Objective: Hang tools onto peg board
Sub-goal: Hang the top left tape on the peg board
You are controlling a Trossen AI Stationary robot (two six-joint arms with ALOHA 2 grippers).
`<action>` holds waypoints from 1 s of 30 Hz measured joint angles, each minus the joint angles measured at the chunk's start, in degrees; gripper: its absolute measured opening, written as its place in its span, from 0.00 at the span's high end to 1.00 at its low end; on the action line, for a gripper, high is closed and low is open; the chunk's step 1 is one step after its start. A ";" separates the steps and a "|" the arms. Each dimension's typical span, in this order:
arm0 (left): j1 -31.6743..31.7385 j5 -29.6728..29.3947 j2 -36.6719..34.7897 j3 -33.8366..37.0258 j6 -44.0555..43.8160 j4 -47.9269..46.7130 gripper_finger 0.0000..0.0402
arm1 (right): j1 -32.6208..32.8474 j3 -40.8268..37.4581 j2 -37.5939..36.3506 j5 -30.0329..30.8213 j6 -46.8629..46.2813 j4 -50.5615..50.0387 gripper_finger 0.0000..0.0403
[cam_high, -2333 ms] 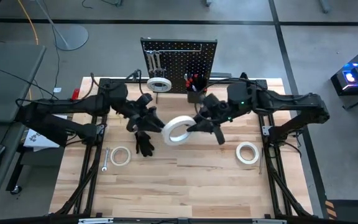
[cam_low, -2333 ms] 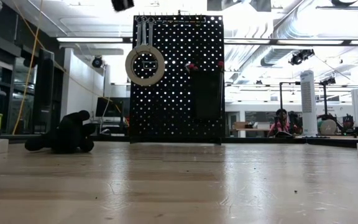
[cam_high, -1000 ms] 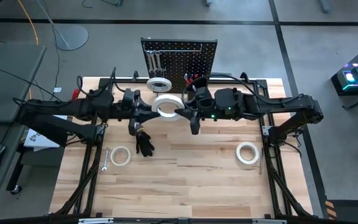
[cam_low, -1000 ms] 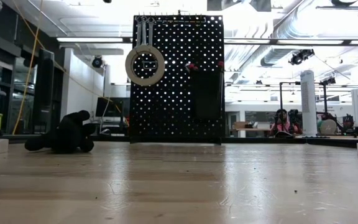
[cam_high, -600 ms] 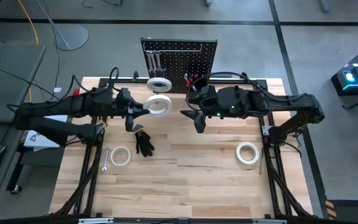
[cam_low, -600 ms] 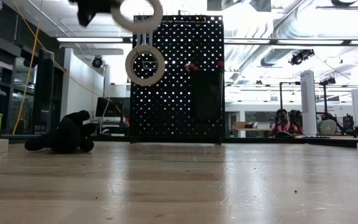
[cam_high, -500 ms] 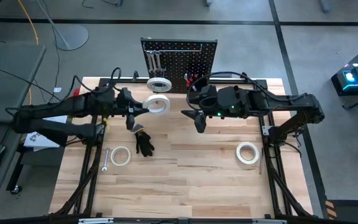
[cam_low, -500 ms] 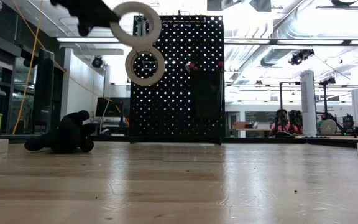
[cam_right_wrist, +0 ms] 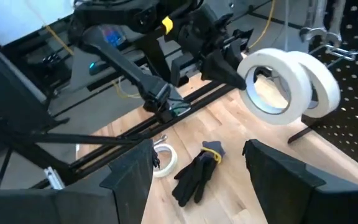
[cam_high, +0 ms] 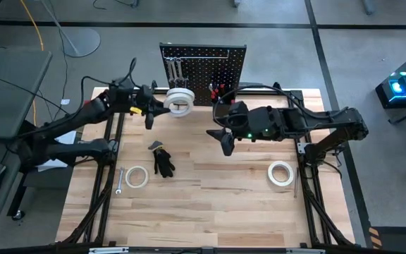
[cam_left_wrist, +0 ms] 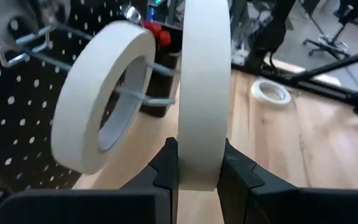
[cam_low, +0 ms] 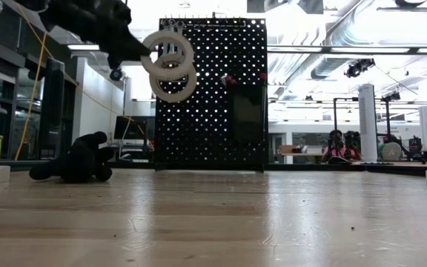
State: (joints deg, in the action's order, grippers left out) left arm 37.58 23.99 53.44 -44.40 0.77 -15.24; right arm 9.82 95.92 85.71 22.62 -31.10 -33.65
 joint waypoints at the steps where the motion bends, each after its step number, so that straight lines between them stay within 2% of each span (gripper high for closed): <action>1: 0.95 1.30 0.49 0.00 1.11 -0.29 0.86 | 0.28 0.00 0.00 0.80 -0.30 -0.02 0.40; 6: 3.78 2.32 3.55 0.02 6.54 0.05 0.86 | 1.09 0.00 0.00 3.84 -1.67 0.47 0.40; 13: 5.89 0.56 8.30 0.00 14.39 3.23 0.86 | 1.11 -0.04 0.00 4.12 -4.03 0.46 0.40; 23: 8.30 -4.44 10.75 -0.04 15.39 10.75 0.86 | 1.11 -0.07 0.02 4.12 -4.84 0.44 0.40; 25: 8.29 -4.61 10.57 -0.04 15.37 10.71 0.81 | 1.11 -0.07 0.02 4.10 -4.65 0.42 0.40; 30: 8.18 -6.76 10.42 -0.04 14.30 7.83 0.59 | 1.11 -0.07 0.02 4.09 -4.47 -0.19 0.40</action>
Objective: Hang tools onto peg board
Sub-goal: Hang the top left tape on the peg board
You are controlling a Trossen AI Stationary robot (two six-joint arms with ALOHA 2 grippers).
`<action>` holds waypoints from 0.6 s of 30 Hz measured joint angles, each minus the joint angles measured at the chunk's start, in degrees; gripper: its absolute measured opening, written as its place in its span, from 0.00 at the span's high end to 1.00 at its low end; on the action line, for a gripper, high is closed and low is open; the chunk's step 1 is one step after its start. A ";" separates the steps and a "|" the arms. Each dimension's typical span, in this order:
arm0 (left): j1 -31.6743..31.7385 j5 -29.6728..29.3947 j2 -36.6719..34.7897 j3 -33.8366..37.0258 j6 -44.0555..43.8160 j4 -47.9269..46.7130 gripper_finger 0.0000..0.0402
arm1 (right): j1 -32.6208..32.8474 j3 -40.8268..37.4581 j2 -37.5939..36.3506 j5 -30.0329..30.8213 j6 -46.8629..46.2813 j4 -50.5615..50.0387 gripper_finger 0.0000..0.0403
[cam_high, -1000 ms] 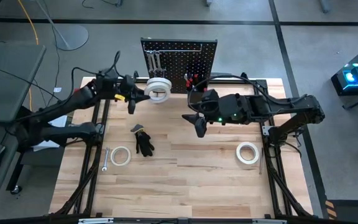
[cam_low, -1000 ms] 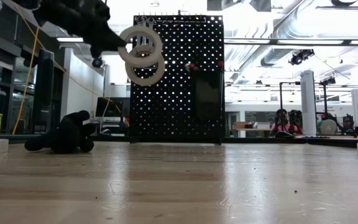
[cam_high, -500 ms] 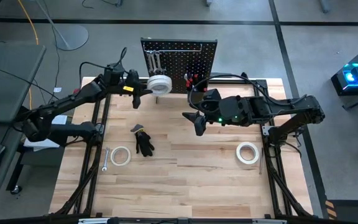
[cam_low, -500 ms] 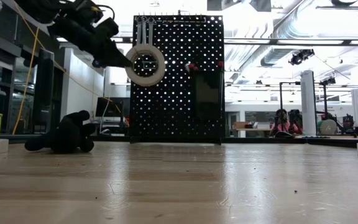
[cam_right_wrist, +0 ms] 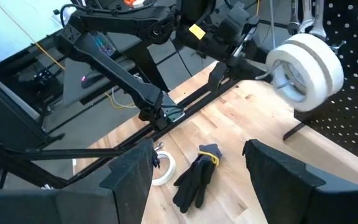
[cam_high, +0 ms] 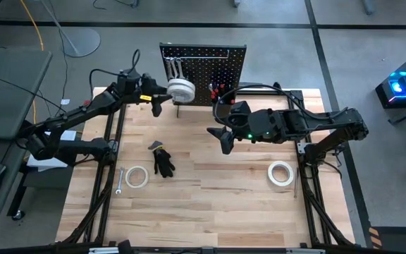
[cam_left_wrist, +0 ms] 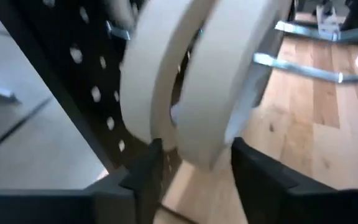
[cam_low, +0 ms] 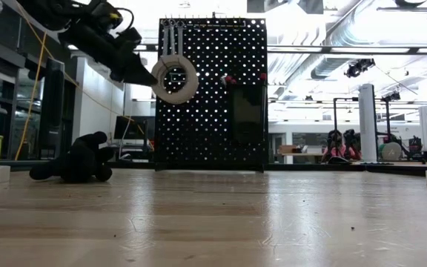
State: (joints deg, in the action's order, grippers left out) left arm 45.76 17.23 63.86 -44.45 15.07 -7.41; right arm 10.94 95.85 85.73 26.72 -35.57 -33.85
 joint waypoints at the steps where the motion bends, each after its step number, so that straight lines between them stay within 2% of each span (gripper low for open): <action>1: 0.00 0.02 0.00 0.02 0.05 -1.07 0.55 | 0.00 0.00 0.00 0.00 0.00 -0.22 0.40; 4: -0.02 0.00 0.01 0.04 0.48 -4.01 0.50 | 0.00 -0.02 0.00 0.00 0.11 -0.68 0.40; 9: -0.02 -0.02 -0.24 0.04 -2.58 -5.74 0.48 | 0.00 -0.02 0.00 -0.46 1.53 -1.36 0.40; 18: -0.07 0.02 -7.82 0.07 -6.52 -13.19 0.48 | 0.09 -0.07 -0.27 -3.11 -1.87 -14.02 0.40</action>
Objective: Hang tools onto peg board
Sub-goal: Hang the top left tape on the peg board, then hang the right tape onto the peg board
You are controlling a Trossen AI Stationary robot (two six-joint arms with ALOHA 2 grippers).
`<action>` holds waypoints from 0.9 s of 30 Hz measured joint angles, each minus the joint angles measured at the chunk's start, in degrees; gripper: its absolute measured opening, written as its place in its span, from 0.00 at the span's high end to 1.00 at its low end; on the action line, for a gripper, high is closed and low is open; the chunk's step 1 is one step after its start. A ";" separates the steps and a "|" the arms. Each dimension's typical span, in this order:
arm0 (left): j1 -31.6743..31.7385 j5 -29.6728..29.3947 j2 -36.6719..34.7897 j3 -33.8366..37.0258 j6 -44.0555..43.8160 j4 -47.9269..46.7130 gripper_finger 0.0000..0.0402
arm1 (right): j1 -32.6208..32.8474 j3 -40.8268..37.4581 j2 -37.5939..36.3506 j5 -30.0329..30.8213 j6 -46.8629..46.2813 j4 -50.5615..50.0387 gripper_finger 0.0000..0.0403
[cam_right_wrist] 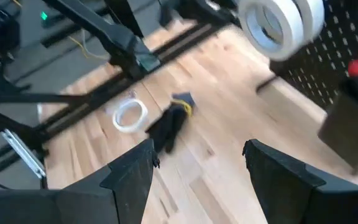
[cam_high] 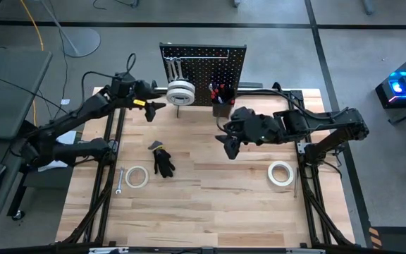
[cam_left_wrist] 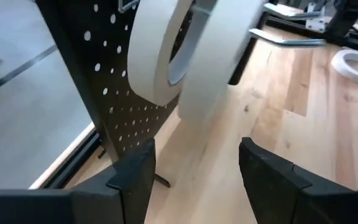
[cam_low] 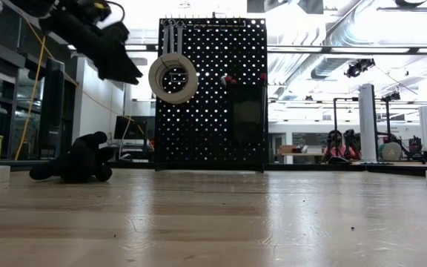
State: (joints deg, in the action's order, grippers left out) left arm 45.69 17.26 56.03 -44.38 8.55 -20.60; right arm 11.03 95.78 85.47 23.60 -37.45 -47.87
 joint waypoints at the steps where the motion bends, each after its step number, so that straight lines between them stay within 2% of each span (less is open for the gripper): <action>1: 0.00 0.00 -1.22 0.00 -0.24 -1.01 0.48 | 0.02 -0.22 -0.04 -0.07 -0.89 -1.49 0.40; 3: 0.00 -0.03 -3.58 0.00 -1.56 -2.70 0.48 | 0.02 -1.00 -0.08 -0.56 -3.51 -7.07 0.40; 7: -0.04 -0.04 -7.89 0.00 -6.21 -5.43 0.47 | -0.09 -4.64 -0.13 -5.95 -12.44 -21.39 0.40; 10: -0.76 -0.06 -10.20 0.00 -10.06 -5.71 0.47 | -0.09 -11.47 -0.12 -13.24 -18.10 -28.63 0.41; 12: -1.70 -0.07 -11.49 0.00 -11.35 -5.71 0.47 | -0.09 -17.96 -0.10 -18.81 -20.08 -29.98 0.41; 15: -3.29 -0.04 -12.63 0.00 -13.82 -5.67 0.47 | -0.07 -29.39 0.00 -26.04 -25.40 -29.40 0.41; 19: -5.39 -0.04 -13.34 0.00 -17.29 -5.53 0.47 | -0.64 -42.02 0.00 -29.77 -37.07 -23.95 0.41; 23: -7.33 -0.07 -13.32 0.00 -19.73 -5.19 0.47 | -0.88 -47.95 -0.02 -31.83 -47.66 -14.95 0.41; 27: -9.10 -0.07 -13.34 0.00 -20.52 -5.22 0.47 | 0.27 -50.45 -0.02 -33.13 -52.69 -3.65 0.41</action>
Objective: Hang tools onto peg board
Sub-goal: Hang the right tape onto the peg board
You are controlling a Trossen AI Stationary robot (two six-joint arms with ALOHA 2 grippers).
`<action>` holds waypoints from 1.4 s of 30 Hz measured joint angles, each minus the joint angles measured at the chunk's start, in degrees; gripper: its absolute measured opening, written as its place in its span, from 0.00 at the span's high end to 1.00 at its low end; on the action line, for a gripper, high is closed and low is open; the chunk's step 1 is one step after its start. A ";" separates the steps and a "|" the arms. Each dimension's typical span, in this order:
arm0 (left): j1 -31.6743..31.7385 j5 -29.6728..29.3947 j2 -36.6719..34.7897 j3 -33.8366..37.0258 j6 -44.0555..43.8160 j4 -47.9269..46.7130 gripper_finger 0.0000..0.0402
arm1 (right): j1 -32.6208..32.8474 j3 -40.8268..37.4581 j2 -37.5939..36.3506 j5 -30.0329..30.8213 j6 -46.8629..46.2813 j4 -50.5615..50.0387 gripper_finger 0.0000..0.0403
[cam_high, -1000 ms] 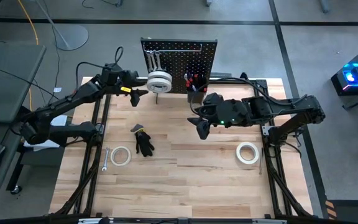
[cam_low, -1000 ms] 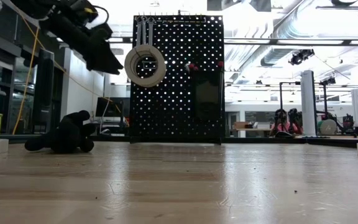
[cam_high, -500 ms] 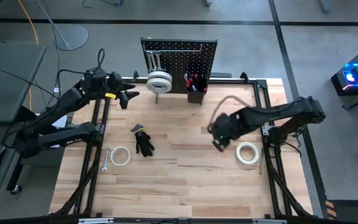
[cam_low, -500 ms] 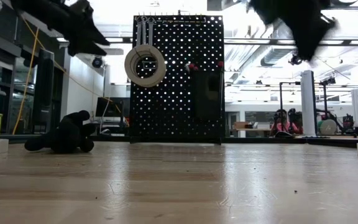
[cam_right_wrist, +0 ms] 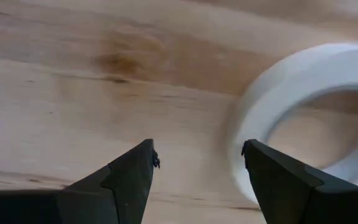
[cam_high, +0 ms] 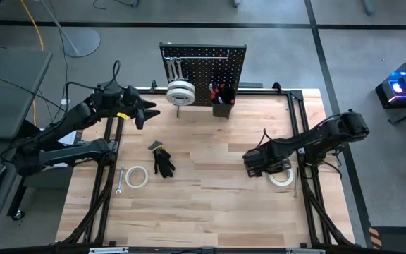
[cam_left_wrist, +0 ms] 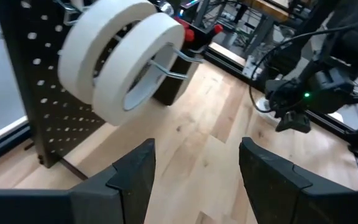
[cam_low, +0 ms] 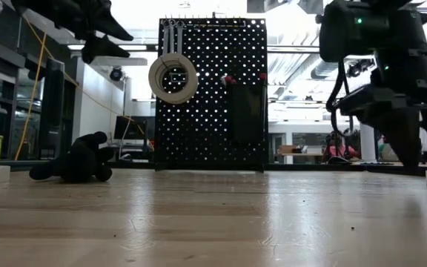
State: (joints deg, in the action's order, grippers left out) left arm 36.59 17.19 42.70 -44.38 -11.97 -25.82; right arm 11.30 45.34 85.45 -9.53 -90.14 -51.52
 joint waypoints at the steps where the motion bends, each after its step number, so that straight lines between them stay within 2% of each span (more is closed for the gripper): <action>1: -0.46 0.00 0.00 0.00 0.00 0.00 0.47 | 0.34 -0.70 0.00 0.00 -1.52 1.38 0.41; 7: -2.49 -0.08 0.02 0.00 -0.32 0.00 0.47 | 2.63 -3.78 -0.20 -0.84 -8.08 -1.26 0.41; 13: -4.10 -0.15 0.02 0.00 -1.46 0.39 0.47 | 4.63 2.68 -0.92 3.53 -5.47 -4.26 0.41; 18: -4.89 -2.59 0.02 0.00 -1.44 0.39 0.47 | 5.45 6.34 -0.92 4.85 -4.88 -16.81 0.41; 21: -5.11 -2.79 0.02 0.00 -1.44 0.42 0.47 | 5.63 5.16 -0.92 4.33 -3.95 -19.60 0.41; 26: -6.08 -2.80 0.02 0.00 -2.56 0.44 0.47 | 5.63 -0.36 -0.92 2.22 -4.29 -10.42 0.41; 33: -9.41 -2.82 0.02 0.00 -8.16 0.48 0.47 | 5.63 -10.50 -1.21 -0.42 -10.18 5.86 0.41; 36: -12.18 -2.88 0.04 0.02 -11.85 1.61 0.47 | 5.66 -11.26 -1.34 -0.34 -10.77 8.37 0.49; 38: -14.52 -2.80 0.09 0.04 -13.89 3.35 0.47 | 5.82 -9.43 -1.04 1.76 -10.58 8.21 0.62; 41: -18.40 -3.54 0.13 0.04 -16.35 5.52 0.47 | 5.78 -6.15 -0.72 9.27 -8.80 12.60 0.88; 42: -19.81 -4.48 0.15 0.04 -16.89 6.18 0.47 | 5.72 -5.71 -0.72 11.83 -7.06 14.93 0.90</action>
State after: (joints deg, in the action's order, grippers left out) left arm 16.78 12.71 42.85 -44.34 -28.86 -19.64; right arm 17.02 39.62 84.73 2.30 -97.19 -36.59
